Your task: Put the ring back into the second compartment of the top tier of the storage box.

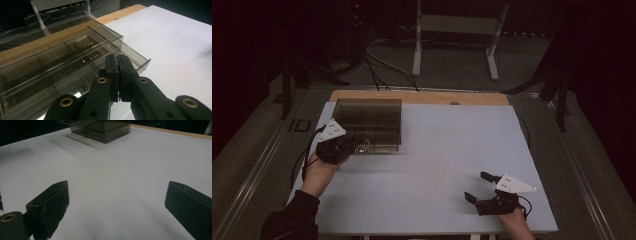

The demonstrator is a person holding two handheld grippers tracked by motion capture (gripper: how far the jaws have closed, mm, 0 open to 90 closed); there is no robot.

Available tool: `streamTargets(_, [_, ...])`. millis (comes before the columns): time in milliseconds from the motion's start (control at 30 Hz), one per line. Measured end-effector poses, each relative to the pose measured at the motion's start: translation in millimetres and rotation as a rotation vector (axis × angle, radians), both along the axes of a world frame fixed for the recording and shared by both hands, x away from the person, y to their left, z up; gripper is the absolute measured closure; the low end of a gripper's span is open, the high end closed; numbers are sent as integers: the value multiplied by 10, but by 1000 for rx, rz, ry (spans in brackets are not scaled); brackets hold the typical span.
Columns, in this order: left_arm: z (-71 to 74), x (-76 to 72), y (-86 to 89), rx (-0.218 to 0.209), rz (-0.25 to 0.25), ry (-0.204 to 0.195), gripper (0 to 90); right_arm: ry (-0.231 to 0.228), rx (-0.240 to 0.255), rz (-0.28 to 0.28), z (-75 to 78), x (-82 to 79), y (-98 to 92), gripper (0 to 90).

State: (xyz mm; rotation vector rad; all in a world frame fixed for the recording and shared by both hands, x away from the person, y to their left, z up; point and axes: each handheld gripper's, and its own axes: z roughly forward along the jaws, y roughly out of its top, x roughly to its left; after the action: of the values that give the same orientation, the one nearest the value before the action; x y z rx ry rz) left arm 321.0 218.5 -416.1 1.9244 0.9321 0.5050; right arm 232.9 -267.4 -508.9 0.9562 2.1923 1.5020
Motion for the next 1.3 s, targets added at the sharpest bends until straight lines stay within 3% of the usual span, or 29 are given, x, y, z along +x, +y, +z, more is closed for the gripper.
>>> streamTargets(833, [-73,289,16,-22,68,35,877,1,-4,3,-5,-2,-1,55])
streamTargets(1300, [-163,352,-20,2,92,76,875,-2,-3,2,1,-3,-4,55])
